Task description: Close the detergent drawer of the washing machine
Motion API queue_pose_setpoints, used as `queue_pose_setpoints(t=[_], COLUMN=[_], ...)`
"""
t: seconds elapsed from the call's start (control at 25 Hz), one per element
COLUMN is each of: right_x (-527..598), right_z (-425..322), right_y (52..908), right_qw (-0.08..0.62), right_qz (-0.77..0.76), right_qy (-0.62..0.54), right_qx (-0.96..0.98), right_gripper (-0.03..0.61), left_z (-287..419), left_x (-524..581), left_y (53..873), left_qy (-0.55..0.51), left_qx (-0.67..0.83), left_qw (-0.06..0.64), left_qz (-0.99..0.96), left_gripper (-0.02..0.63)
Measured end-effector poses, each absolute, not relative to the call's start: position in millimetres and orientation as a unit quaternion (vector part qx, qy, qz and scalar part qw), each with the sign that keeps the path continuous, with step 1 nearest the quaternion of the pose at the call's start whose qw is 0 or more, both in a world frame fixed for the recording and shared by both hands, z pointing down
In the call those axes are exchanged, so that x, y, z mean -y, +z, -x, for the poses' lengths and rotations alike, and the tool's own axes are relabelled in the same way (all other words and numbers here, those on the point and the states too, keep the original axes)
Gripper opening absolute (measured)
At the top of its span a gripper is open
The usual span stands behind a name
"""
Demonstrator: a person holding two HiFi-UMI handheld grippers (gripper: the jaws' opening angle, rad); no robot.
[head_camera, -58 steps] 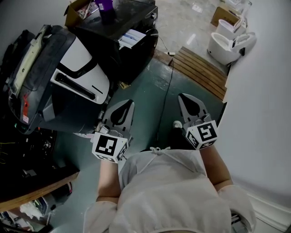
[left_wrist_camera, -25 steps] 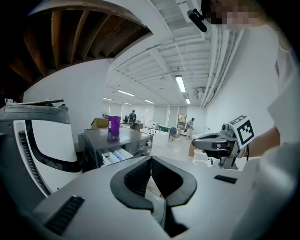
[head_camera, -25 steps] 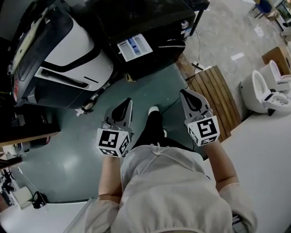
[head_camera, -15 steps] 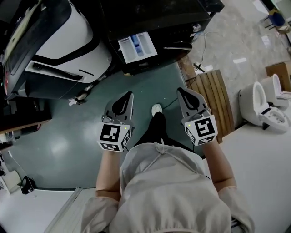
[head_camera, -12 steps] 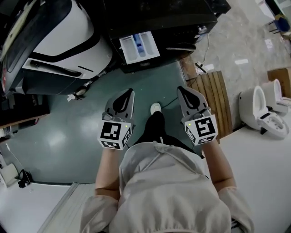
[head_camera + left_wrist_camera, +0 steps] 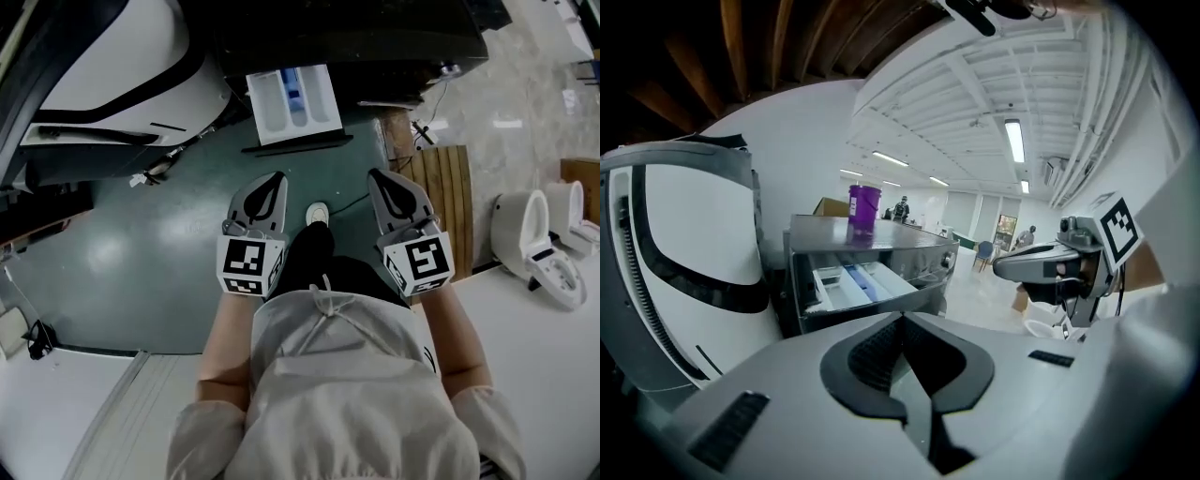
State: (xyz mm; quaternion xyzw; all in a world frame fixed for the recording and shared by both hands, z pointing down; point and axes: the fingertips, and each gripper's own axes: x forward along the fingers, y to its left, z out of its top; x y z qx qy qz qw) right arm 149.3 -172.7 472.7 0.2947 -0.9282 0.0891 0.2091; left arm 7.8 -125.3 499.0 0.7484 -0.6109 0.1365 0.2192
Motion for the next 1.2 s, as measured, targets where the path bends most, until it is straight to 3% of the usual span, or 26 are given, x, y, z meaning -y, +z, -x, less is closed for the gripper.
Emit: queue_pose_setpoints(t=[0.68, 1.2], right_x=[201, 220], right_z=[-117, -98], right_y=[526, 527], right_qw=[0.236, 0.247], right_qz=[-0.255, -0.227], right_qy=[0.124, 0.109], right_qx=[0.929, 0.936], right_gripper=[0.006, 0.006], left_z=[10, 34], left_x=[161, 197], left_y=[551, 549], left_qy=[0.169, 0.102], left_qx=[0.618, 0.666], left_qw=[0.234, 0.273], left_qz=[-0.732, -0.687], left_gripper=[0.018, 0.017])
